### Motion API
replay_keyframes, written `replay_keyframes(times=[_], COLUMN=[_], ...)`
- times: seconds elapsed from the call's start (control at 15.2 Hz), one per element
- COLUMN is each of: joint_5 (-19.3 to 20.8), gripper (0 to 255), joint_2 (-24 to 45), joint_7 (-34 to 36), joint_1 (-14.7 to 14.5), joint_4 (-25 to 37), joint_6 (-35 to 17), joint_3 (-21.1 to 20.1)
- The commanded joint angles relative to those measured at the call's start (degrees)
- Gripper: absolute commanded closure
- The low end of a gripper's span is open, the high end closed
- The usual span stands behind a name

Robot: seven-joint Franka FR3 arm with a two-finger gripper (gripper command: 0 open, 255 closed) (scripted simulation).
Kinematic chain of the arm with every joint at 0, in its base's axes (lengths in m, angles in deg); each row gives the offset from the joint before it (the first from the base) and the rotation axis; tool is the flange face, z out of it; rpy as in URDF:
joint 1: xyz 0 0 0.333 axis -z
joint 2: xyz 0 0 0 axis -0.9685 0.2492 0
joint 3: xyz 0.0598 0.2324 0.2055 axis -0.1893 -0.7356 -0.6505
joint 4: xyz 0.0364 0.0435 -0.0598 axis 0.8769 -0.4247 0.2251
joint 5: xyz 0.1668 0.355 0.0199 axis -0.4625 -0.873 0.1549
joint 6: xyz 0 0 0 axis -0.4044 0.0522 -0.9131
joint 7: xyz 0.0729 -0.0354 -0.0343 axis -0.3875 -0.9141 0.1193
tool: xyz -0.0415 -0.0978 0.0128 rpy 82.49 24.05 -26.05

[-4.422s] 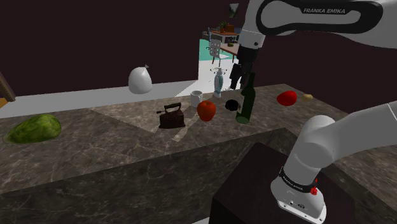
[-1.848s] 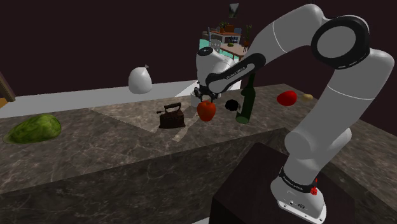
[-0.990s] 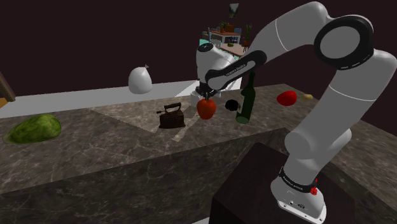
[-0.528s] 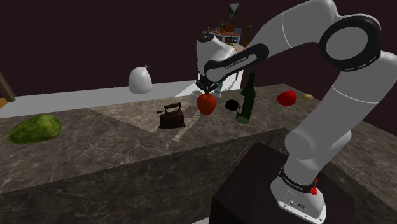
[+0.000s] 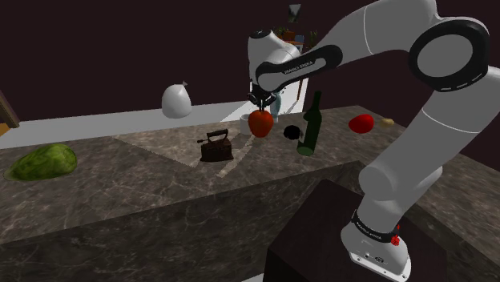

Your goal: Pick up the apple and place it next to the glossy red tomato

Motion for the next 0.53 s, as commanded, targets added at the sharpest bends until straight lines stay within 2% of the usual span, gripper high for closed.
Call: replay_keyframes(times=[0.0, 0.46], joint_5=[-0.57, -2.05], gripper=[255, 255], joint_2=[-0.42, -1.38], joint_7=[-0.78, -3.12], joint_1=[-0.08, -0.24], joint_4=[1.19, 5.48], joint_6=[1.43, 6.20], joint_3=[0.07, 0.30])
